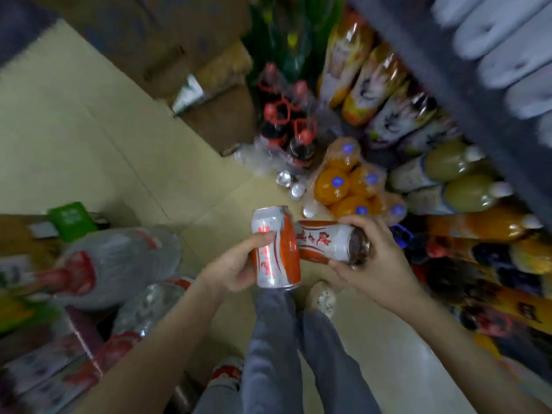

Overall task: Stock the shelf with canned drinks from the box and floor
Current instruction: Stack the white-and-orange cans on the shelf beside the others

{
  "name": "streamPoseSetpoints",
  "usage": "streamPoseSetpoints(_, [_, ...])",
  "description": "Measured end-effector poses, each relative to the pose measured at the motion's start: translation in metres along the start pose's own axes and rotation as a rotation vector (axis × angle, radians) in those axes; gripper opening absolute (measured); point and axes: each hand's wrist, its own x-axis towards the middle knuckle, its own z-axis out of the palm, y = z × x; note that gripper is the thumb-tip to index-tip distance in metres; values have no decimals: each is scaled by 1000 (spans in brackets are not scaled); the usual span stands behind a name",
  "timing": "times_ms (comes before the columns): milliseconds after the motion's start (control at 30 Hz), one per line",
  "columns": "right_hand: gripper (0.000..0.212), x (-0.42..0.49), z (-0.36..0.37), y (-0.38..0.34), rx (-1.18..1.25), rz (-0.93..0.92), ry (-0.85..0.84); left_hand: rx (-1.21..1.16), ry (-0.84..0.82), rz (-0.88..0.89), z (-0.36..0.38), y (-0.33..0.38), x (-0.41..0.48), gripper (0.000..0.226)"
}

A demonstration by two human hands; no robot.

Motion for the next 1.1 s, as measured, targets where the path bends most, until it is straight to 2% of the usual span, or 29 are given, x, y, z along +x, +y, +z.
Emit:
streamPoseSetpoints(133, [61,-14,-89,-115,77,-112,34,67,-101,145,76,62,-103,74])
streamPoseSetpoints(267, [66,-25,-162,-211,305,-204,97,167,-215,329,151,112,-193,69])
streamPoseSetpoints(367, [61,-31,-203,-272,425,-271,222,242,-285,472,207,141,-246,66])
streamPoseSetpoints(467, [52,-34,-247,-322,260,-316,409,310,-374,582,252,169,-283,66])
streamPoseSetpoints(567, [57,-35,-298,-359,-21,-327,537,418,-449,653,294,198,-310,66])
streamPoseSetpoints(633, [44,-39,-330,-381,-91,-354,604,481,-535,683,315,214,-319,66])
streamPoseSetpoints(733, [38,-43,-368,-408,-127,-378,642,525,-711,667,337,243,-322,65])
streamPoseSetpoints(800, [40,-46,-387,-427,-138,-392,662,626,-827,652,352,277,-322,54])
streamPoseSetpoints(867, [41,-49,-405,-451,-153,-441,694,722,-1066,651,369,313,-326,44])
streamPoseSetpoints(900, [42,-51,-413,-466,-169,-455,705,761,-1052,667,379,332,-330,53])
streamPoseSetpoints(967, [45,-54,-430,-498,-214,-443,712,861,-880,756,401,369,-343,94])
streamPoseSetpoints(1000, [44,-56,-440,-516,-252,-436,722,920,-879,793,412,384,-351,104])
streamPoseSetpoints(1100, [44,-61,-471,-566,-365,-412,770,1008,-941,943,455,427,-382,94])
